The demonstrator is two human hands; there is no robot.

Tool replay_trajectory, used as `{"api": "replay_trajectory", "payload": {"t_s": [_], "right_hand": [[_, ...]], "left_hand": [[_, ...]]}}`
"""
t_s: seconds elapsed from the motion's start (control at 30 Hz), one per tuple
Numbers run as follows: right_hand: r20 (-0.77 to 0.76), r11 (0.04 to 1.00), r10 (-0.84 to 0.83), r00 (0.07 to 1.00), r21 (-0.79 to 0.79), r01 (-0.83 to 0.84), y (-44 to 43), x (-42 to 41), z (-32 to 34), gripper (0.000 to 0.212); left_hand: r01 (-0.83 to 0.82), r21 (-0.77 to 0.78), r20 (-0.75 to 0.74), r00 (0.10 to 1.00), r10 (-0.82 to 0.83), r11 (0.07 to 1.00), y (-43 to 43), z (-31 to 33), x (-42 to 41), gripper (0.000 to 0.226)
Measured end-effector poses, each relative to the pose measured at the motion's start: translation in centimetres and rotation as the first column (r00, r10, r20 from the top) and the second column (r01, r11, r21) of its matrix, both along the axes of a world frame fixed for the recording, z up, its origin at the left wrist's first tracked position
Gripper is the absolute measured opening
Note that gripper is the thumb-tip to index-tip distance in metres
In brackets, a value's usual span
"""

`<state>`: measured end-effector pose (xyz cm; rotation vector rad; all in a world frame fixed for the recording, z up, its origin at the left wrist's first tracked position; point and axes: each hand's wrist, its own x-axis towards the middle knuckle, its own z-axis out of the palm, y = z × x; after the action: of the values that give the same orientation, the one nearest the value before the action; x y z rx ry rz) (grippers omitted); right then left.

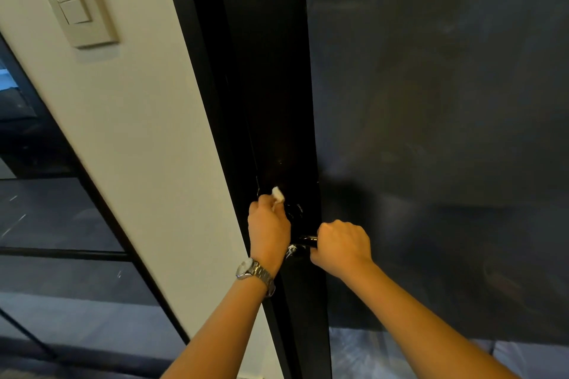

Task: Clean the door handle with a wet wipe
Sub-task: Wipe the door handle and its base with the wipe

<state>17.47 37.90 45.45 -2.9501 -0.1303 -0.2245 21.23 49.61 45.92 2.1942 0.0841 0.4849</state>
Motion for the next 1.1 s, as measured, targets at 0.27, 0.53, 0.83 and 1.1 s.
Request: {"api": "replay_trajectory", "payload": {"t_s": [0.27,0.53,0.83,1.1], "right_hand": [[0.001,1.0,-0.017,1.0,0.004,0.017,0.1,0.0,0.1,0.025],[-0.006,1.0,-0.005,1.0,-0.003,0.005,0.0,-0.1,0.1,0.025],[-0.019,1.0,0.009,1.0,-0.002,-0.009,-0.1,-0.2,0.2,0.028],[0.001,1.0,0.013,1.0,-0.001,-0.013,-0.2,0.1,0.0,0.025]], "left_hand": [[0.329,0.809,-0.024,0.846,-0.533,0.486,1.8,1.1,0.3,0.037],[0.24,0.867,0.015,0.865,-0.502,0.438,2.2,3.1,1.2,0.028],[0.162,0.948,-0.011,0.876,-0.482,0.272,0.2,3.7,1.3,0.03],[0.182,0.908,-0.002,0.903,-0.429,0.378,0.2,3.0,0.7,0.028]]}}
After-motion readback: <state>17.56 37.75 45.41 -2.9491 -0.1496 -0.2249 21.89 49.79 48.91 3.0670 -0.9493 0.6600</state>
